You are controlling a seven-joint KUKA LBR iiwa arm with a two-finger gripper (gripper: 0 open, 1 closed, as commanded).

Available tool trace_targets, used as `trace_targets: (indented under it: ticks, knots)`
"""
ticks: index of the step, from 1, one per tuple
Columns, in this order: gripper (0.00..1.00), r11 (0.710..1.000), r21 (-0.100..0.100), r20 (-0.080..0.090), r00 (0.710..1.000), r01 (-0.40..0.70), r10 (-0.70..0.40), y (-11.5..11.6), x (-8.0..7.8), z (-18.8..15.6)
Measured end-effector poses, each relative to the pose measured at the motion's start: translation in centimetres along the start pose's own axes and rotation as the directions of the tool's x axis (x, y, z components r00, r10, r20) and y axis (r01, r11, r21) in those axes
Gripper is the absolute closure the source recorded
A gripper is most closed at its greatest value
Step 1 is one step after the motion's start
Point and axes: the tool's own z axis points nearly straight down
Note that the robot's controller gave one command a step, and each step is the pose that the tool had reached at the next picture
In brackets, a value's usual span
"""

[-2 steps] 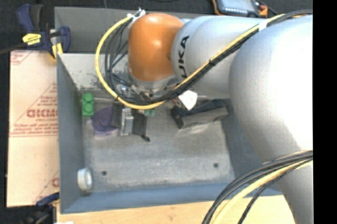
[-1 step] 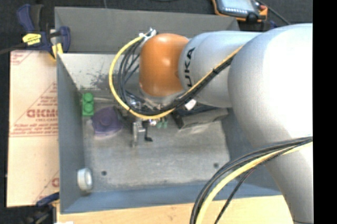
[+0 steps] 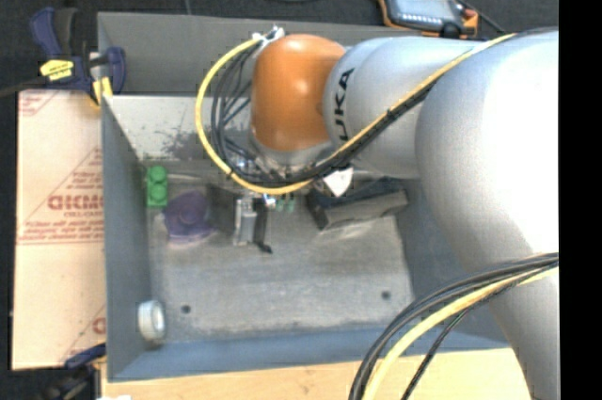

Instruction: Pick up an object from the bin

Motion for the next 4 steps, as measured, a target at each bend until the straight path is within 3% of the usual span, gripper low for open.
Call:
trace_targets:
  ticks: [1, 2, 4]
  knots:
    - [0.0, 0.998, 0.003, 0.005, 0.998, 0.067, -0.067, -0.3, 0.3, 1.4]
    - [1.0, 0.973, 0.001, 0.001, 0.973, -0.232, 0.232, -0.8, 0.4, 3.2]
    - [1.0, 0.973, 0.0, 0.001, 0.973, -0.232, 0.232, -0.8, 0.4, 3.0]
